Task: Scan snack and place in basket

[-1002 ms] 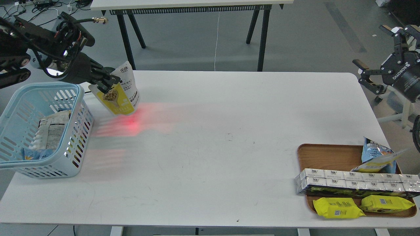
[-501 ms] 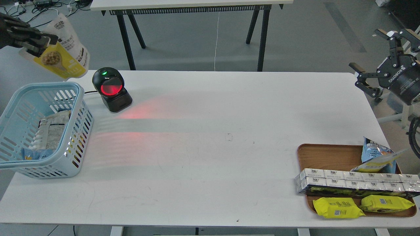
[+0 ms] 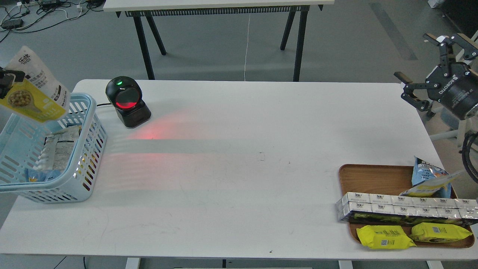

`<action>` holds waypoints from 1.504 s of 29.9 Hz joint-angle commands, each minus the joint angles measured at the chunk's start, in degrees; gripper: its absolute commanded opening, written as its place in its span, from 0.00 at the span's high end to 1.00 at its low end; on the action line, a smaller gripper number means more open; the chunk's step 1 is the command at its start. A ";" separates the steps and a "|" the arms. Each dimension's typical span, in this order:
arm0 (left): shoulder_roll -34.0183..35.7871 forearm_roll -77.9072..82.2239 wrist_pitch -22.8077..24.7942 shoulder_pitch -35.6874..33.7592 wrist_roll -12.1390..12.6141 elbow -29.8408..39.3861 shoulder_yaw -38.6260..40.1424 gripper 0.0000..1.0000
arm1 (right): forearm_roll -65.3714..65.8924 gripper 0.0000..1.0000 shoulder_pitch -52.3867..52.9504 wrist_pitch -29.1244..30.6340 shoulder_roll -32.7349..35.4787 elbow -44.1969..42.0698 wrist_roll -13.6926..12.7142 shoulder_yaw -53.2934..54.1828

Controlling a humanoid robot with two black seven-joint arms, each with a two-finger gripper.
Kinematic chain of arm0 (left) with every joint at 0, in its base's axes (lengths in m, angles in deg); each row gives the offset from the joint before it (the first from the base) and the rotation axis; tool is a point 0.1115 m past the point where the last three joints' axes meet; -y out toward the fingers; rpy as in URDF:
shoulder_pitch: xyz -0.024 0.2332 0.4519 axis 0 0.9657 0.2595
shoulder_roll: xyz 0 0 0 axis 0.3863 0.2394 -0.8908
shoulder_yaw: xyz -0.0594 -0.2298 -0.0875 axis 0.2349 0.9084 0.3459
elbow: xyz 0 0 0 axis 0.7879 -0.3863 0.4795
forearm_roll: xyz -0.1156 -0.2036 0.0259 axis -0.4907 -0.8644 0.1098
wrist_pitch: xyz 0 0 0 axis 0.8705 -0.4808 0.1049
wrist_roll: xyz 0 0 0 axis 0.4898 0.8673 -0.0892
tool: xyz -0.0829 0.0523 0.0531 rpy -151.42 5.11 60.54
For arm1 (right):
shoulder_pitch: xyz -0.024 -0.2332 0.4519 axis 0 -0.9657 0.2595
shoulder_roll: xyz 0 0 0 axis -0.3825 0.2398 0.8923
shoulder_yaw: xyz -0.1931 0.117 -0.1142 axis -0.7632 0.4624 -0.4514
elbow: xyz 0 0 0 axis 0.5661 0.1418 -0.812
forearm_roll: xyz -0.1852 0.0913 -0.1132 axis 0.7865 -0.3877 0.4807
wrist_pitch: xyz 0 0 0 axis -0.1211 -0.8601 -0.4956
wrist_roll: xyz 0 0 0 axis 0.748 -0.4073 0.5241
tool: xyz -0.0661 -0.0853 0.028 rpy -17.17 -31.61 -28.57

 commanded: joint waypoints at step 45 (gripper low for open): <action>-34.26 -81.69 13.40 22.09 0.00 -21.15 42.63 0.06 | 10.20 0.02 10.93 0.00 -15.72 -19.30 0.00 4.59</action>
